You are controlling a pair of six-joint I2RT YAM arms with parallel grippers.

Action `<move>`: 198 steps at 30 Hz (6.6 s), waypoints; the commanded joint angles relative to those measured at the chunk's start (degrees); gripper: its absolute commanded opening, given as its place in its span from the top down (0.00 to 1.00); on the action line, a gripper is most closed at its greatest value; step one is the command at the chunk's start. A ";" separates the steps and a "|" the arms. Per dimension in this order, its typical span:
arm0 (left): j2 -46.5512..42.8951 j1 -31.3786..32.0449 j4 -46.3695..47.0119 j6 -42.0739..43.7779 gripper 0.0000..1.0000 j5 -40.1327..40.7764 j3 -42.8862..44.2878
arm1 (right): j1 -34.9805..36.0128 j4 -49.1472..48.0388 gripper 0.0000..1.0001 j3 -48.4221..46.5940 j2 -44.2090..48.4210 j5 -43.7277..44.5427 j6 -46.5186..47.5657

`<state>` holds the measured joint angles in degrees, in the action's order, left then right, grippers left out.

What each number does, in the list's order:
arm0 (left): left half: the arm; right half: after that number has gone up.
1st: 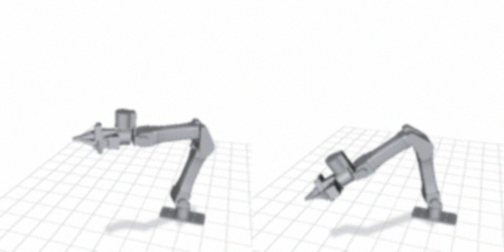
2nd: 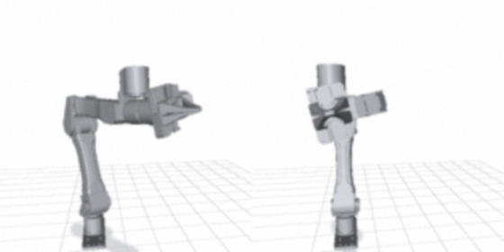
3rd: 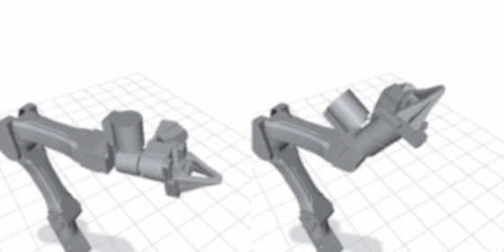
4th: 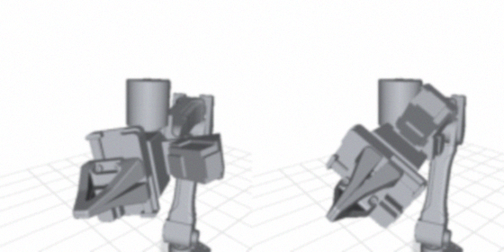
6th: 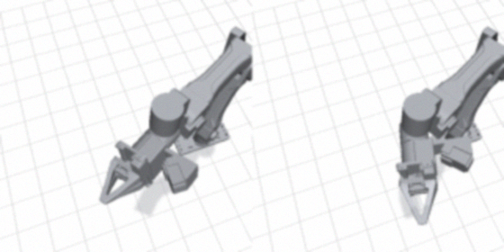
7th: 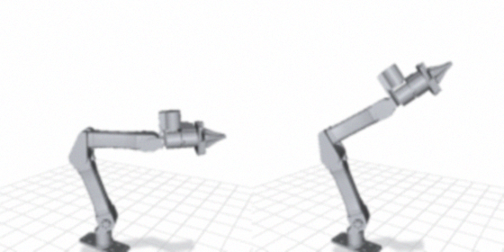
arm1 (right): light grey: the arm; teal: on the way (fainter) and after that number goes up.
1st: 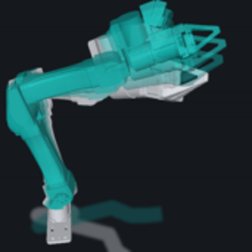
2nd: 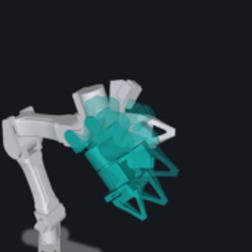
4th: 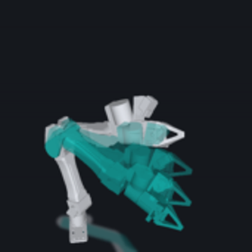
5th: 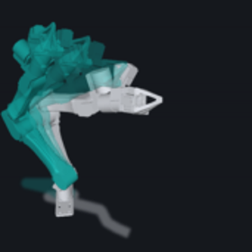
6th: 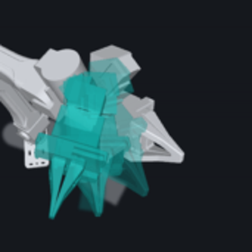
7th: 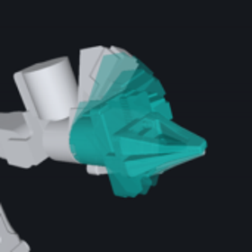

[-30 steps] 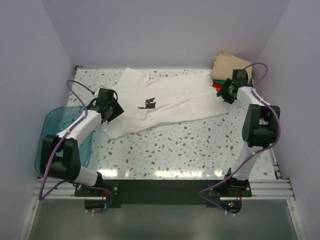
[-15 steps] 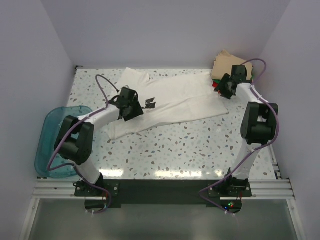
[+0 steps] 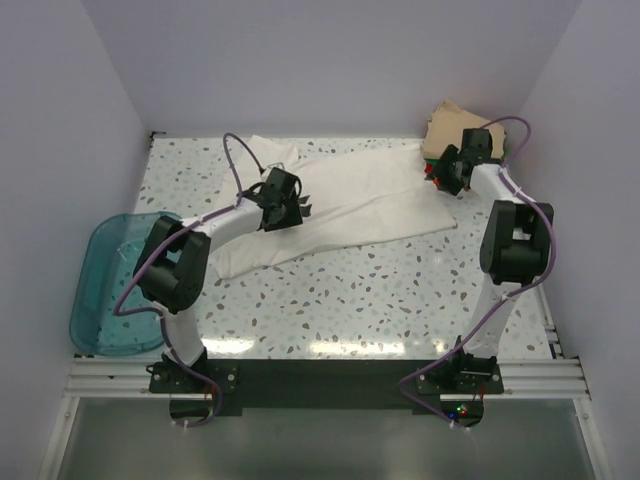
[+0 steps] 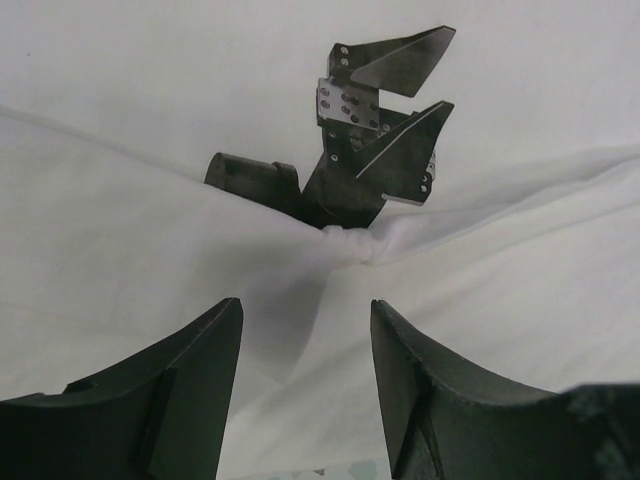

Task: Fold and stack the t-shirts
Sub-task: Flatten the tshirt out

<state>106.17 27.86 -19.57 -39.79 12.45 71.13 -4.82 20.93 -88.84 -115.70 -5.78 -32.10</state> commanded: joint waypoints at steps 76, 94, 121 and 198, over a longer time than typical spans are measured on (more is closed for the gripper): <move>-2.02 2.82 -2.75 6.48 1.00 5.66 -0.73 | 3.32 -3.26 0.50 -12.06 -12.89 10.96 4.67; -2.20 2.82 -2.49 6.48 1.00 5.13 -1.00 | 6.22 -0.01 0.56 -10.66 -9.72 21.51 8.46; -5.00 2.82 -2.75 6.31 1.00 4.08 -3.28 | 6.75 3.77 1.00 -8.99 -5.16 22.65 7.75; -22.94 18.20 -5.83 -10.31 0.61 15.77 -23.76 | 2.09 0.52 1.00 41.99 43.54 14.40 4.24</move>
<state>82.56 46.72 -27.31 -51.22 27.09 45.23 -2.59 24.21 -46.24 -72.01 9.26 -27.42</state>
